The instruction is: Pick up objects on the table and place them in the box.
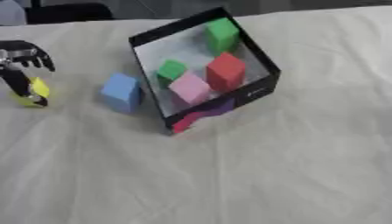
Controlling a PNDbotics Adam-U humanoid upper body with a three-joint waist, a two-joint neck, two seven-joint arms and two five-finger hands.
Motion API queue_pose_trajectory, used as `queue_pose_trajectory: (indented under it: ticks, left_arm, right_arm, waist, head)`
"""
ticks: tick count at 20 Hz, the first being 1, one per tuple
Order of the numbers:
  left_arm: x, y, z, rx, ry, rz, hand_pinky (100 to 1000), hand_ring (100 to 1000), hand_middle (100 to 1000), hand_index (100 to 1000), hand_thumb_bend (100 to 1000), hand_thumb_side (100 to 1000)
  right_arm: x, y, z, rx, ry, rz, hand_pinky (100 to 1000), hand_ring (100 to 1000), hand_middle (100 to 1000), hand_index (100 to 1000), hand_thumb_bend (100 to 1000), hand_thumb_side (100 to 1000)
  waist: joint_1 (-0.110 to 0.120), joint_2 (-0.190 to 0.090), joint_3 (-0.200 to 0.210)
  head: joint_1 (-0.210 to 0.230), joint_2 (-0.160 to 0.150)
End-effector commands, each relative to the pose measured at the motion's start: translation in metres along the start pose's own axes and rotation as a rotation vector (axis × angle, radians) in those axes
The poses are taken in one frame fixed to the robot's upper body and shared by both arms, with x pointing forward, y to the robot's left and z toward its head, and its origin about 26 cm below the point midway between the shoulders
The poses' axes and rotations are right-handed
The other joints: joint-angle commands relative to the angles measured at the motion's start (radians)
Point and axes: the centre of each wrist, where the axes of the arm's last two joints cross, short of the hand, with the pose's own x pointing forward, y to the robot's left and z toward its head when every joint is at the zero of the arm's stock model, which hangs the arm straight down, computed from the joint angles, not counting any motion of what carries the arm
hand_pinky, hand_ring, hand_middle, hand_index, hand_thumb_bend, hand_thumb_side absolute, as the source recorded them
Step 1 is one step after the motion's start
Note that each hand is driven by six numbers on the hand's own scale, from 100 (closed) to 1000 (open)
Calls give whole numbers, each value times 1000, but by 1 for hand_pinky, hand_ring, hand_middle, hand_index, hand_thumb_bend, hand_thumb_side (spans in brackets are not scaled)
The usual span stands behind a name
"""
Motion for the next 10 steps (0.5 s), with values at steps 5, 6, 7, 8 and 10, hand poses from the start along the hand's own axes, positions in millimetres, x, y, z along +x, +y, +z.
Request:
queue_pose_trajectory:
  ticks: [5,6,7,8,10]
  left_arm:
    - [-19,25,19,26,55,26,817,806,766,752,708,100]
    - [-20,26,20,24,57,30,818,807,768,755,715,100]
    - [-20,27,22,25,60,32,818,807,768,755,715,100]
    - [-21,29,23,29,62,33,819,809,773,760,724,100]
    - [-21,31,25,51,68,32,818,809,775,763,717,100]
  right_arm:
    - [9,-7,-3,-7,-27,24,740,804,701,788,247,570]
    - [8,-7,-2,-7,-26,24,740,804,701,788,245,572]
    - [8,-7,-2,-6,-25,25,740,804,700,788,245,572]
    - [8,-7,-2,-7,-24,25,740,804,700,788,243,573]
    - [7,-7,-2,-8,-22,26,740,804,700,788,242,574]
  waist:
    - [-5,-2,3]
    - [-5,-2,4]
    - [-4,-2,4]
    - [-4,-3,5]
    - [-3,-3,6]
  head:
    - [6,-15]
    - [5,-15]
    - [4,-14]
    - [4,-14]
    - [6,-16]
